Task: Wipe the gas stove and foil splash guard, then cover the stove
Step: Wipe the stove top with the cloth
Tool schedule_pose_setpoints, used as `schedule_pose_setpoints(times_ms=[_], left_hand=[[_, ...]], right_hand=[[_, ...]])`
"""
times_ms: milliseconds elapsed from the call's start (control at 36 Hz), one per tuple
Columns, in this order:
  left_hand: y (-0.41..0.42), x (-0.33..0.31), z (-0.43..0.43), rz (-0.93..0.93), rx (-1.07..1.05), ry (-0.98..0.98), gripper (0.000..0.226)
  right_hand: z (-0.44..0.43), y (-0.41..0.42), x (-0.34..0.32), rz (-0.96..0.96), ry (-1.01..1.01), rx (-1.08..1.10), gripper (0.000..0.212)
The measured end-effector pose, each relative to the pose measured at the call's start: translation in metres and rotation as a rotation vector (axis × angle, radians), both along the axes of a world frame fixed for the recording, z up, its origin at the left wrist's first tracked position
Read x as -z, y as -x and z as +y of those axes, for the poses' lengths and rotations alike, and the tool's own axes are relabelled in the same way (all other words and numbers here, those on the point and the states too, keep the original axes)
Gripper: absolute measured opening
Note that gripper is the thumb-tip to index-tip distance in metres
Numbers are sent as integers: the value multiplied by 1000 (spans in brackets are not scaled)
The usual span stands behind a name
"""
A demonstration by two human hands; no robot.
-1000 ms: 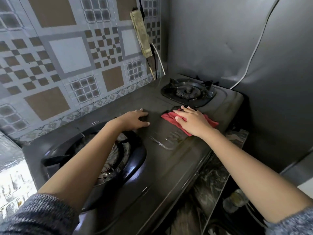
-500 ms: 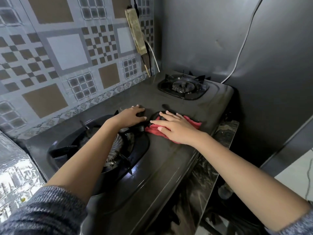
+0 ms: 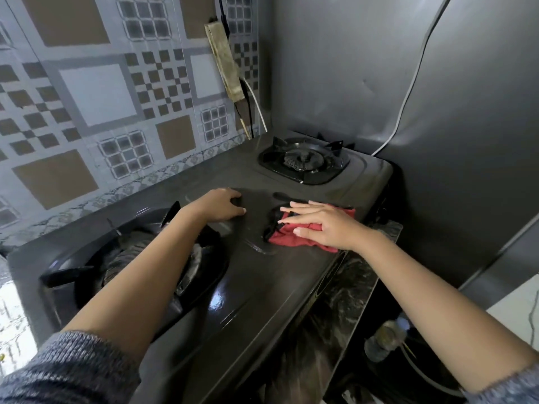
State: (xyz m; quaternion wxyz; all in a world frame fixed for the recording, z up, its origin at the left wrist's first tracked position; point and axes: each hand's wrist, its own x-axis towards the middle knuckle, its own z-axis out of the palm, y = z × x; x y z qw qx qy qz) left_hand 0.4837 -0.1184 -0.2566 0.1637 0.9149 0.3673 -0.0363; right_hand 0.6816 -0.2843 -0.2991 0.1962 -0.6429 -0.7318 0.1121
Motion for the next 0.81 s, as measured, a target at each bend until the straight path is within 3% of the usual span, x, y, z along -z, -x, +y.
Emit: schedule_pose_setpoints(times_ms=[278,806], left_hand=[[-56,4,1,-4,-67,24,60],[-113,17,9,-36,-281,-30,56]], right_hand=[[22,-72,2,8,-10,113,36],[23,-207,16,146,-337,241,26]])
